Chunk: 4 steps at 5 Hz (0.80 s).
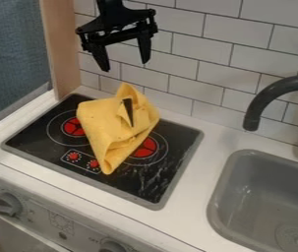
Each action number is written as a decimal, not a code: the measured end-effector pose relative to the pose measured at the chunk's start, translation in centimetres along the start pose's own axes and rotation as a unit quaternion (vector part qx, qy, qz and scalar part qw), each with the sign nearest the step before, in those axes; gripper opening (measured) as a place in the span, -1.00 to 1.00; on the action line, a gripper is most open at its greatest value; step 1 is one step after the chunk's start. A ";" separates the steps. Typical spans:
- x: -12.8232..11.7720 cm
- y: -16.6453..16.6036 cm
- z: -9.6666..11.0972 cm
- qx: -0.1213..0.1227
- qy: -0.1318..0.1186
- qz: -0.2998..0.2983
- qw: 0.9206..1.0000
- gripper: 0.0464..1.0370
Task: Unfold the cloth from top right to bottom left
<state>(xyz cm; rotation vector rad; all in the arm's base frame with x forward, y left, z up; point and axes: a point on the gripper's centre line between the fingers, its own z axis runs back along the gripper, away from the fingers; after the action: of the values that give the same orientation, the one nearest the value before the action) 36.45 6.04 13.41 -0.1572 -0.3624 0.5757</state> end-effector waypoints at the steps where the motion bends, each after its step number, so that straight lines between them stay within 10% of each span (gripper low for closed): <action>1: -0.5 0.2 -1.0 0.004 0.016 0.004 1.000 0.92; 4: -1.3 0.8 -4.2 0.024 0.038 0.018 0.999 0.92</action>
<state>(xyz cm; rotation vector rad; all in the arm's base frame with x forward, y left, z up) 36.60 5.73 8.97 -0.1400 -0.2726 0.6107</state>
